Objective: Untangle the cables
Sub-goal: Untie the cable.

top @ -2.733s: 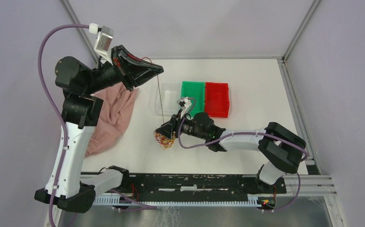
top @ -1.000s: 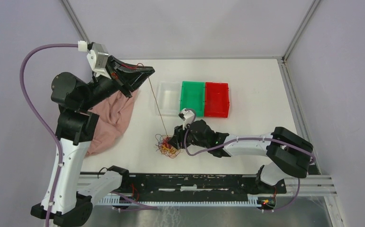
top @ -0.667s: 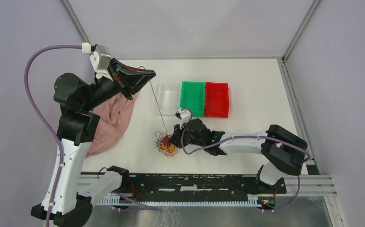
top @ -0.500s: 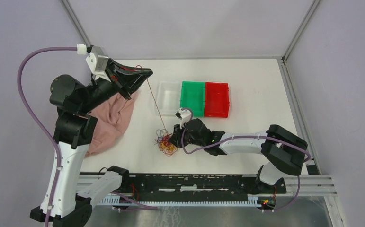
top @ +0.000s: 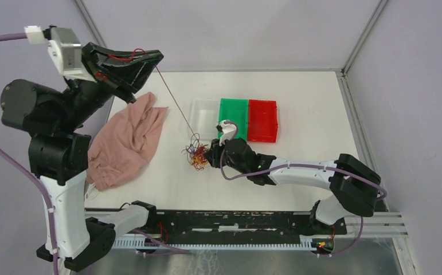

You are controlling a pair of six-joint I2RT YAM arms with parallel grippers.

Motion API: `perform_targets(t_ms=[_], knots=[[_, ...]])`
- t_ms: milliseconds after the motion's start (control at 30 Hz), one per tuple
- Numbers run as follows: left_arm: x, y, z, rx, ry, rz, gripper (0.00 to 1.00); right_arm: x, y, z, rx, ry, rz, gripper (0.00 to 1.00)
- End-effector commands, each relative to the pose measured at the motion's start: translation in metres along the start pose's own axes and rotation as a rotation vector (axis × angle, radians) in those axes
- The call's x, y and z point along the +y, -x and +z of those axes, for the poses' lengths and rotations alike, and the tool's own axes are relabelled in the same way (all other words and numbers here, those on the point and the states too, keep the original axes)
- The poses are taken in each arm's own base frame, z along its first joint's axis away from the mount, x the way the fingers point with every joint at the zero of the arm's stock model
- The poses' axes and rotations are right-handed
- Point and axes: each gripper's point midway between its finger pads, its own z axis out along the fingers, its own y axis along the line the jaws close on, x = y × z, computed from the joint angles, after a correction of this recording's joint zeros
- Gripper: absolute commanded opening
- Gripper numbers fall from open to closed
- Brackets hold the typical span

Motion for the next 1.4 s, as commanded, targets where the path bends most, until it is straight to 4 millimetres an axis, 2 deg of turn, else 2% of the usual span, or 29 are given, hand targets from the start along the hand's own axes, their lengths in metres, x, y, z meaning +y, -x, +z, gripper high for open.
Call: perform_targets(t_ms=[0,133,300,400,567,667,867,967,1033,1100,1167,1200,1267,1333,1367], knots=[[-0.028,0.102,-0.029,-0.285,0.02,0.187,0.03,-0.057,-0.036,-0.02,0.105,-0.229,-0.089,0.38],[-0.034,0.114,-0.034,-0.309,0.018,0.196,0.03,-0.071,-0.028,-0.032,0.064,-0.3,-0.079,0.49],[-0.027,0.137,-0.042,-0.381,0.094,0.261,0.03,-0.088,-0.023,-0.043,0.031,-0.387,-0.071,0.64],[-0.022,0.163,-0.051,-0.459,0.162,0.306,0.03,-0.095,-0.027,-0.045,0.036,-0.415,-0.06,0.64],[-0.015,0.185,-0.055,-0.529,0.226,0.342,0.03,-0.101,-0.032,-0.046,0.018,-0.436,-0.017,0.56],[-0.008,0.205,-0.065,-0.595,0.301,0.401,0.03,-0.105,-0.033,-0.05,0.021,-0.458,-0.005,0.56],[0.02,0.258,-0.107,-0.781,0.613,0.6,0.03,-0.115,-0.035,-0.064,0.023,-0.511,0.039,0.71],[0.03,0.271,-0.125,-0.844,0.744,0.668,0.03,-0.122,-0.038,-0.075,0.015,-0.541,0.084,0.74],[0.034,0.272,-0.127,-0.856,0.77,0.663,0.03,-0.126,-0.04,-0.08,0.0,-0.553,0.113,0.75],[0.036,0.264,-0.121,-0.836,0.75,0.656,0.03,-0.129,-0.039,-0.083,-0.011,-0.562,0.135,0.75],[0.047,0.249,-0.114,-0.802,0.761,0.625,0.03,-0.133,-0.038,-0.087,-0.015,-0.579,0.153,0.75],[0.054,0.235,-0.108,-0.745,0.756,0.578,0.03,-0.13,-0.036,-0.087,-0.018,-0.557,0.155,0.74],[0.07,0.175,-0.076,-0.519,0.677,0.464,0.03,-0.11,-0.029,-0.083,-0.026,-0.437,0.162,0.71],[0.08,0.084,-0.05,-0.293,0.576,0.311,0.03,-0.077,-0.012,-0.077,-0.055,-0.26,0.154,0.69],[0.077,0.037,-0.043,-0.186,0.51,0.266,0.03,-0.063,-0.004,-0.075,-0.062,-0.191,0.143,0.66]])
